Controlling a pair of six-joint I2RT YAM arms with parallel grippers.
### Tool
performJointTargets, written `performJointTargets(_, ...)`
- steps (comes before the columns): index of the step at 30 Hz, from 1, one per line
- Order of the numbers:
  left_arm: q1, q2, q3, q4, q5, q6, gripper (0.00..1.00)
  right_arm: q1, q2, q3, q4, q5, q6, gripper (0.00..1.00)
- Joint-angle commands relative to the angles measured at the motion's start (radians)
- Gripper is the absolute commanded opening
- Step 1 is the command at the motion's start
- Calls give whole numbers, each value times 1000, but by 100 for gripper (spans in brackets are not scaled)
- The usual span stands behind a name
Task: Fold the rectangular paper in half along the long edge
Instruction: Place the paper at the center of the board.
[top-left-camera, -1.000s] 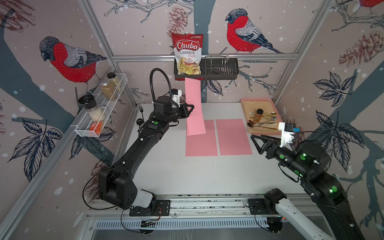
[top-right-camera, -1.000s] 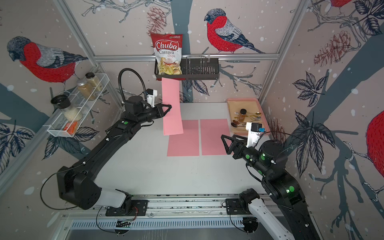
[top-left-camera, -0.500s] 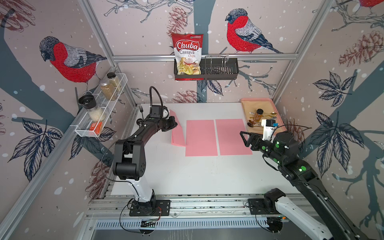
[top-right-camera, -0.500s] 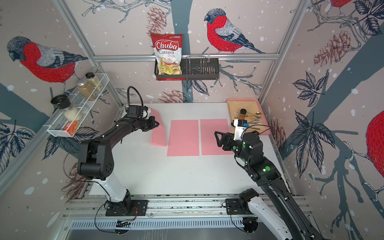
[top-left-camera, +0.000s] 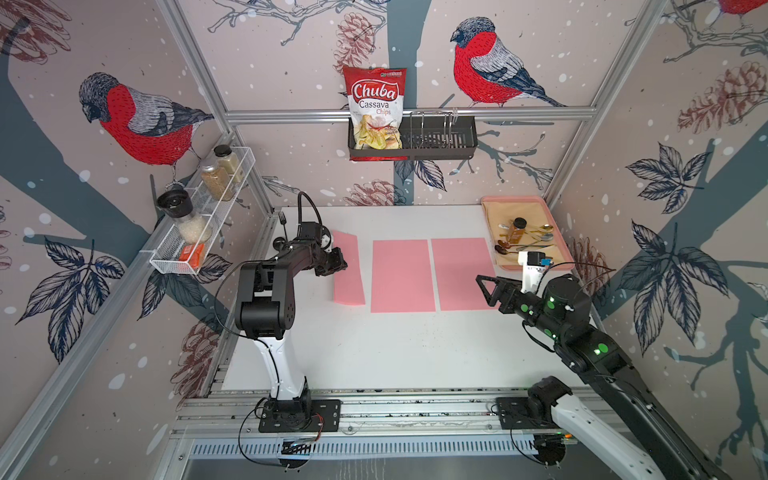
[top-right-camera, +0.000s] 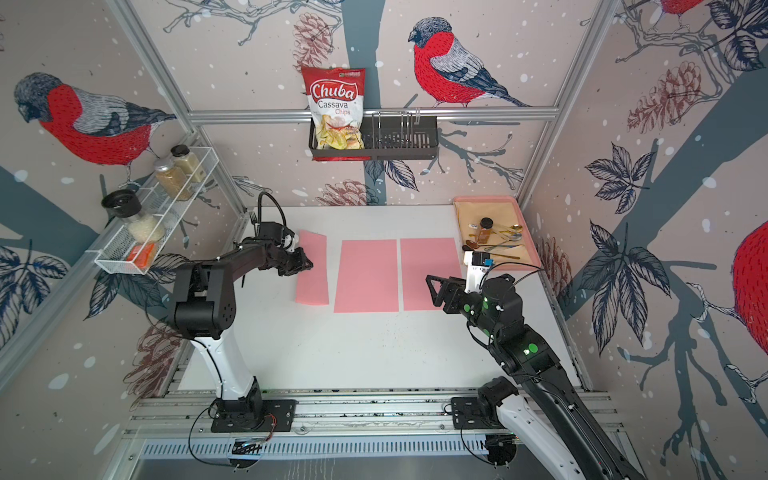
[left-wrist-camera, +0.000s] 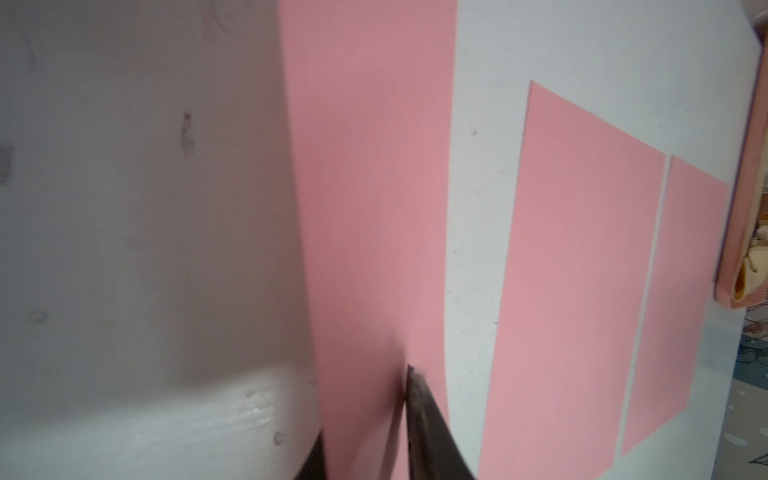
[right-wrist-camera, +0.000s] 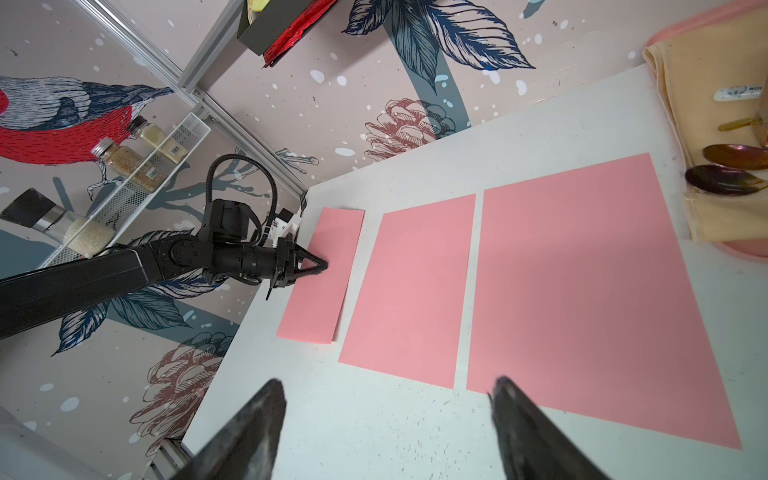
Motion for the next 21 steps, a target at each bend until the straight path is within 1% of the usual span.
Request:
performJointTargets(1, 6, 17, -2, -51, -72, 18, 29, 3, 6, 16, 17, 1, -6, 80)
performJointTargets(3, 6, 20, -1, -64, -122, 10, 32, 5, 10, 19, 19, 1, -6, 80)
performJointTargets(5, 6, 20, 7, -85, -194, -2, 38, 7, 10, 19, 22, -2, -6, 81)
performJointTargets(7, 7, 17, 17, -105, -255, -6, 40, 8, 11, 17, 26, -11, -3, 81)
performJointTargets(9, 8, 16, 33, -129, -316, -14, 44, 9, 13, 15, 30, -20, -2, 82)
performJointTargets(10, 8, 13, 41, -139, -337, -15, 46, 11, 16, 16, 31, -27, -2, 83)
performJointTargets(11, 7, 9, 46, -147, -362, -17, 47, 11, 17, 17, 33, -31, -1, 90)
performJointTargets(12, 8, 6, 54, -157, -385, -21, 48, 13, 17, 17, 36, -36, -1, 92)
performJointTargets(14, 7, -1, 71, -181, -435, -28, 51, 13, 26, 24, 35, -36, -6, 93)
performJointTargets(17, 6, -10, 98, -214, -485, -40, 53, 14, 48, 40, 25, -26, -18, 94)
performJointTargets(21, 5, -26, 127, -241, -515, -42, 57, 17, 73, 64, 11, -4, -35, 96)
